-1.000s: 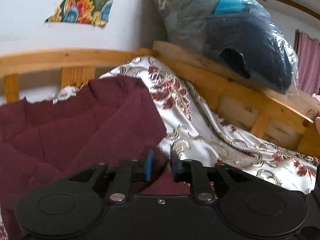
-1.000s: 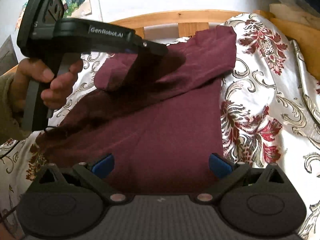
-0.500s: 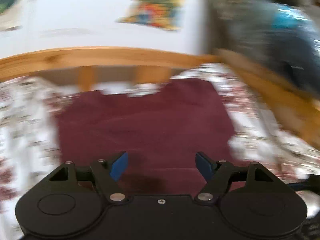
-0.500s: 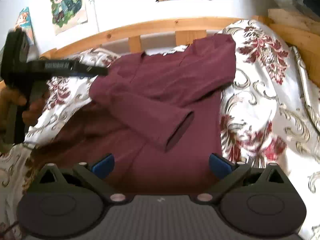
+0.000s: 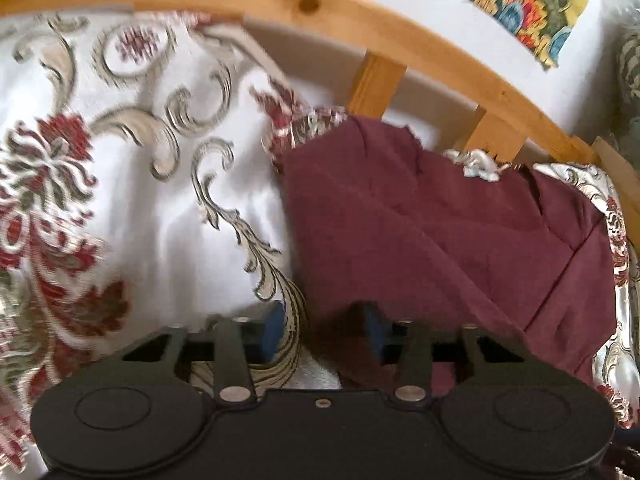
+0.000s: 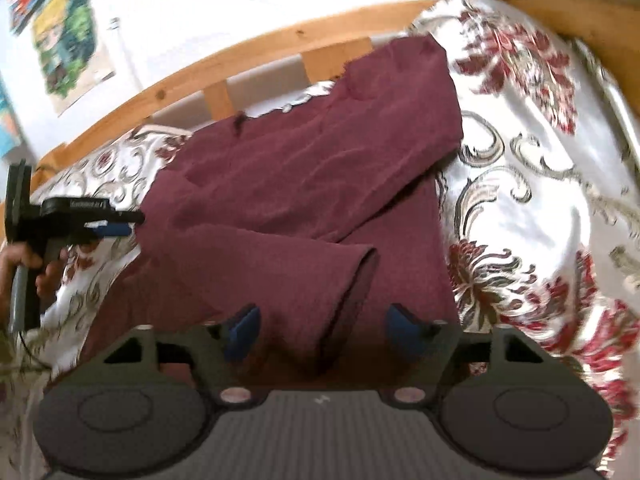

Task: Fold small clothes
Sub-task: 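Lay the lifted sleeve across the shirt back and open the left gripper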

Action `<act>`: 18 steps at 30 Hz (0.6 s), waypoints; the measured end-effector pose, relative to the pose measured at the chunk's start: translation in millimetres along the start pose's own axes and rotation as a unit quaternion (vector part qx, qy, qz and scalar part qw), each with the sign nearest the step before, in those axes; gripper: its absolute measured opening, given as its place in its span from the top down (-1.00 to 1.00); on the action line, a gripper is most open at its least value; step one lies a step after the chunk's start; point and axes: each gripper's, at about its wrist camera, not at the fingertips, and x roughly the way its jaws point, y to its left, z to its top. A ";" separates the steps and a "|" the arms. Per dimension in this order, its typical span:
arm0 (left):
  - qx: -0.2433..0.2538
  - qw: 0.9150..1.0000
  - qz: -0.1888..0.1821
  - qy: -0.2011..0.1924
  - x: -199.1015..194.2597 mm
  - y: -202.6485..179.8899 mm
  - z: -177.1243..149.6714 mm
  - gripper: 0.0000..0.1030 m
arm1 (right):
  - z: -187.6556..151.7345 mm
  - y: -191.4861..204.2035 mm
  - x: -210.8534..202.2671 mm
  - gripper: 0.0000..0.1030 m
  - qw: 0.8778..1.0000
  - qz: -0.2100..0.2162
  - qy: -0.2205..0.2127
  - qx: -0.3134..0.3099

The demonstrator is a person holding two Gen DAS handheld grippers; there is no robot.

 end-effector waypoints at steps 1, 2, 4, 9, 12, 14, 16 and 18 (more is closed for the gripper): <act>-0.001 1.000 -0.001 0.009 4.4 -0.5 2.2 0.68 | 1.0 -0.9 3.9 0.01 1.000 -0.002 0.003 0.007; 0.000 1.000 0.000 0.013 6.7 -2.0 2.8 0.87 | 2.3 -1.3 7.8 0.10 1.000 -0.007 0.006 0.011; 0.013 1.000 0.018 0.003 5.0 -10.7 5.2 0.96 | 3.0 -1.5 11.8 0.53 1.000 -0.015 0.009 0.016; 0.054 0.993 0.087 -0.056 -16.0 -27.7 14.5 0.98 | -0.5 4.4 4.4 0.98 1.000 -0.009 0.012 0.012; 0.053 0.991 0.116 -0.029 -7.2 -20.1 19.6 0.98 | -1.8 13.4 1.2 0.98 1.000 -0.007 0.018 -0.007; 0.046 0.991 0.125 -0.011 1.6 -13.6 18.4 0.97 | -3.2 15.8 3.2 0.98 1.000 -0.009 0.024 -0.012; 0.038 0.992 0.120 -0.014 0.3 -9.4 16.3 0.90 | -4.5 15.2 3.8 0.98 1.000 -0.009 0.027 -0.011; 0.032 0.992 0.118 -0.016 -3.0 -8.1 16.7 0.57 | -5.9 14.6 1.9 0.98 1.000 -0.007 0.028 -0.012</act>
